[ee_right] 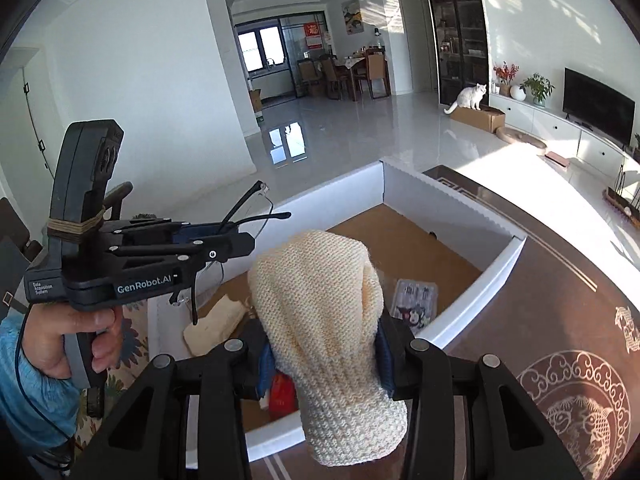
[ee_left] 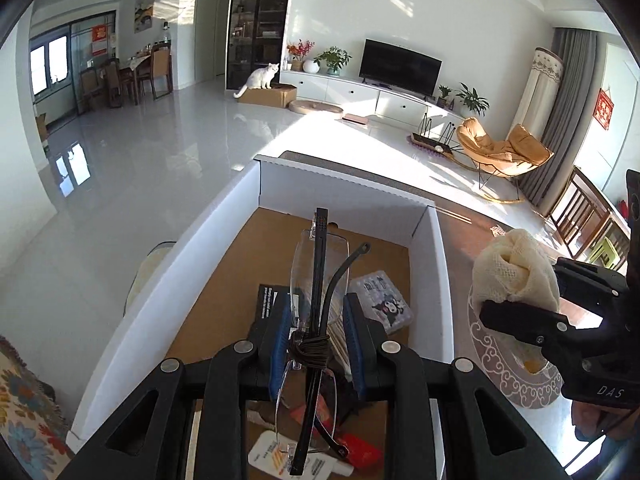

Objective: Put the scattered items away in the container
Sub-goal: 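Carry the glasses and glove over the cardboard box, then open both grippers to drop the glasses and glove into the box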

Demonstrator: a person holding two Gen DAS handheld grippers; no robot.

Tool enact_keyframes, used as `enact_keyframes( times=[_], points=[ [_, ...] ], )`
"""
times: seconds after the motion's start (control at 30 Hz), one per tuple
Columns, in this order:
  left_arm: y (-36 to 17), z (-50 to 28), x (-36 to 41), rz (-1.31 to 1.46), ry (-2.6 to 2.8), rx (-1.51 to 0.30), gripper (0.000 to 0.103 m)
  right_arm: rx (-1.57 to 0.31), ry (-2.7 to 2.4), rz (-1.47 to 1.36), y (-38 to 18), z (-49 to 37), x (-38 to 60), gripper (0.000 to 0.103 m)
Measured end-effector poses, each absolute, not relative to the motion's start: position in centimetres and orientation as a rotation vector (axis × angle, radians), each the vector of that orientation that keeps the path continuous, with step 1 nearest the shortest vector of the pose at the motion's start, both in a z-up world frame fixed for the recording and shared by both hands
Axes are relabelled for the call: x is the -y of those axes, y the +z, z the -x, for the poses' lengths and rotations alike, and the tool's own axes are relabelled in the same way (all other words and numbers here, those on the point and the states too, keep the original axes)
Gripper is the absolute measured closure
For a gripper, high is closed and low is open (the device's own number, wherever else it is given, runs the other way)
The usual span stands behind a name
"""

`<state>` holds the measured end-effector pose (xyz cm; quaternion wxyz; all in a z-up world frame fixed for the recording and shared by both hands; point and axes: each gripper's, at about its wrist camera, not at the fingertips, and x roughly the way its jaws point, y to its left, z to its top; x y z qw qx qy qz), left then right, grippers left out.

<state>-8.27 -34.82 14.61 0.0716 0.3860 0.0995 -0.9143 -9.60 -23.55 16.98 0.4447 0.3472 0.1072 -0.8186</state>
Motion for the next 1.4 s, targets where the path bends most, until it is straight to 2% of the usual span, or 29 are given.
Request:
enact_keyframes(
  times=[0.23, 0.43, 0.5, 0.57, 0.6, 0.63, 0.67, 0.7, 0.73, 0.93, 0.97, 1.03, 1.23, 1.4],
  points=[
    [9.6, 18.3, 39.0, -1.342, -2.618, -0.362, 0.077, -0.284, -2.075, -1.079, 12.8, 21.7, 30.2, 0.061],
    [5.6, 22.0, 40.1, -1.428, -2.551, -0.422, 0.077, -0.28, -2.059, -1.177, 9.1, 26.1, 32.7, 0.061],
    [4.6, 22.8, 40.1, -1.455, -2.536, -0.425, 0.077, -0.288, -2.042, -1.204, 8.1, 26.7, 33.7, 0.057],
    [3.8, 23.4, 39.9, -1.486, -2.508, -0.422, 0.075, -0.285, -2.025, -1.259, 6.9, 27.6, 34.2, 0.039],
    [3.5, 23.5, 39.7, -1.492, -2.496, -0.41, 0.067, -0.291, -2.026, -1.282, 6.5, 27.9, 34.3, 0.027],
    [3.5, 23.3, 39.4, -1.486, -2.492, -0.389, 0.049, -0.303, -2.038, -1.29, 6.4, 28.1, 34.2, 0.027],
    [3.6, 23.2, 39.1, -1.467, -2.491, -0.365, 0.04, -0.311, -2.053, -1.282, 6.5, 28.1, 34.1, 0.027],
    [4.0, 22.7, 39.2, -1.432, -2.494, -0.345, 0.026, -0.31, -2.061, -1.272, 6.7, 27.7, 33.6, 0.027],
    [4.4, 22.3, 39.2, -1.396, -2.499, -0.337, 0.023, -0.307, -2.061, -1.267, 7.0, 27.6, 33.2, 0.027],
    [8.2, 18.3, 37.2, -1.28, -2.476, -0.336, 0.021, -0.341, -2.071, -1.213, 11.6, 24.3, 29.1, 0.027],
    [9.0, 17.4, 36.5, -1.255, -2.475, -0.341, 0.018, -0.343, -2.068, -1.206, 12.6, 23.6, 28.2, 0.027],
    [10.9, 15.3, 35.1, -1.177, -2.479, -0.342, 0.003, -0.327, -2.062, -1.18, 14.3, 22.0, 26.2, 0.027],
    [15.2, 10.7, 30.9, -0.946, -2.445, -0.228, 0.0, -0.331, -2.07, -1.14, 16.3, 18.4, 22.8, 0.027],
    [16.4, 9.1, 29.7, -0.903, -2.42, -0.26, 0.0, -0.362, -2.064, -1.146, 16.1, 17.2, 22.2, 0.027]
  ],
)
